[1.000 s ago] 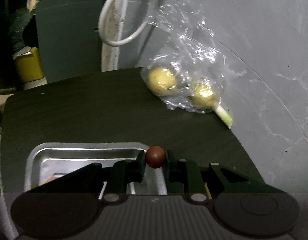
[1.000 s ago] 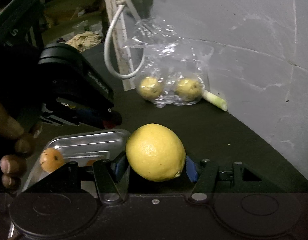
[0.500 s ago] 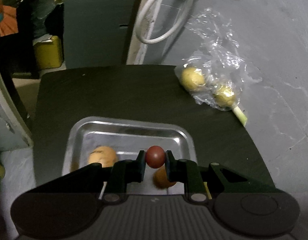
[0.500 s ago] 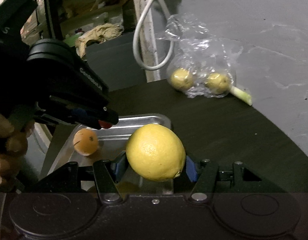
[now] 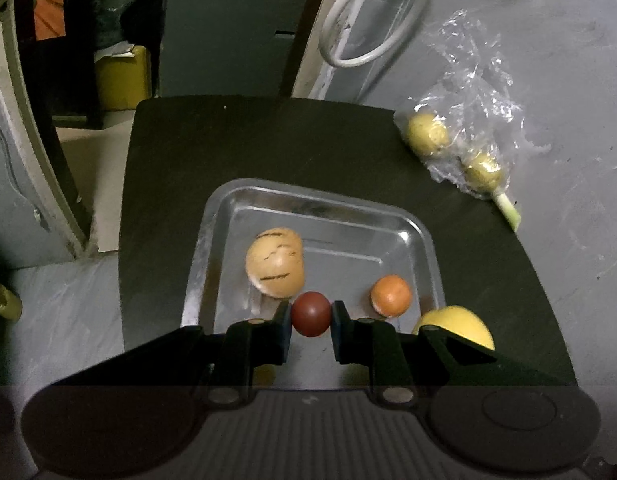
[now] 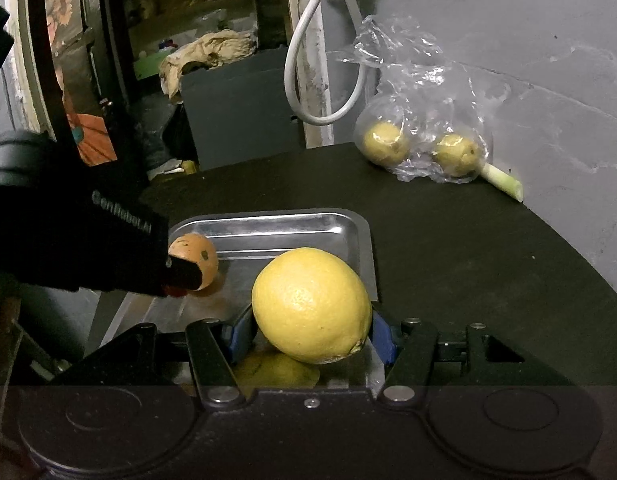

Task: Organize fruits
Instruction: 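Lower the lemon and red fruit into the tray and open both tools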

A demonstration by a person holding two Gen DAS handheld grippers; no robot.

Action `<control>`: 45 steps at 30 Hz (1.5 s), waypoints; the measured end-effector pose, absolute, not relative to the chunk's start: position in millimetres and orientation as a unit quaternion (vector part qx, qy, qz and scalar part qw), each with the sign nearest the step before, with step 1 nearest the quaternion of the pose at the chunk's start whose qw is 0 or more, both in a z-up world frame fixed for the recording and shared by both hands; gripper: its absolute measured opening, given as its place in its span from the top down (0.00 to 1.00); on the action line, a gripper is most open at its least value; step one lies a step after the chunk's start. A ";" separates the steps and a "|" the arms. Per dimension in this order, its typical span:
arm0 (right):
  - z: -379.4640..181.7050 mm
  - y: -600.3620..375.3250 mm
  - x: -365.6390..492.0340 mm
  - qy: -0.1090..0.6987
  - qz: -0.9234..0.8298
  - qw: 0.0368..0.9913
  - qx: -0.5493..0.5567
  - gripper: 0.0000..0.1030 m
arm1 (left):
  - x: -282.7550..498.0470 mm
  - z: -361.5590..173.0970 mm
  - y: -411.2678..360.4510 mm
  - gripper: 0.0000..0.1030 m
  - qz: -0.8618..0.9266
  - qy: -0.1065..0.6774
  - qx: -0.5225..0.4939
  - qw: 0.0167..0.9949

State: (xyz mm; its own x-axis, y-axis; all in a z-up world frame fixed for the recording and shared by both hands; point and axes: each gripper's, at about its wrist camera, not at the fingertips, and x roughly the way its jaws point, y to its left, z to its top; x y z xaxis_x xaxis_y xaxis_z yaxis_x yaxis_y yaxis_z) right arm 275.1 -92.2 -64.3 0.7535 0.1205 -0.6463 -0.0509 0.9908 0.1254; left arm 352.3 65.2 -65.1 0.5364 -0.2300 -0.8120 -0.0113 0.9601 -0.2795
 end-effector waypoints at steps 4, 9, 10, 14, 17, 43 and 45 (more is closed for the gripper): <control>-65.2 -90.5 277.0 0.350 0.043 0.934 0.049 0.41 | 352.1 -68.9 68.2 0.79 -0.062 0.483 -0.123 0.865; -67.9 -91.6 280.2 0.357 0.037 0.932 0.050 0.41 | 354.0 -72.7 67.2 0.79 -0.063 0.489 -0.118 0.862; -68.0 -91.4 280.5 0.358 0.035 0.932 0.051 0.41 | 354.7 -73.4 67.1 0.79 -0.063 0.490 -0.117 0.861; -69.0 -92.2 282.3 0.362 0.033 0.930 0.053 0.41 | 355.2 -76.0 65.0 0.79 -0.065 0.494 -0.116 0.859; -69.6 -92.8 283.6 0.363 0.033 0.930 0.054 0.41 | 355.6 -78.1 62.5 0.79 -0.067 0.498 -0.113 0.857; -67.9 -96.4 280.2 0.360 0.038 0.931 0.049 0.41 | 360.3 -88.5 49.6 0.75 -0.068 0.523 -0.086 0.845; -67.3 -96.9 278.7 0.359 0.038 0.931 0.048 0.40 | 361.1 -87.6 48.9 0.69 -0.068 0.523 -0.084 0.846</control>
State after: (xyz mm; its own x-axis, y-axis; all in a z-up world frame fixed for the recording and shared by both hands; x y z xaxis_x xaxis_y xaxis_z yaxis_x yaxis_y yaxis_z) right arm 278.7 -96.9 -67.3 0.7393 0.1050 -0.6651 -0.0357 0.9925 0.1171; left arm 361.1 48.9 -87.6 0.4444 -0.2026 -0.8726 0.0266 0.9766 -0.2132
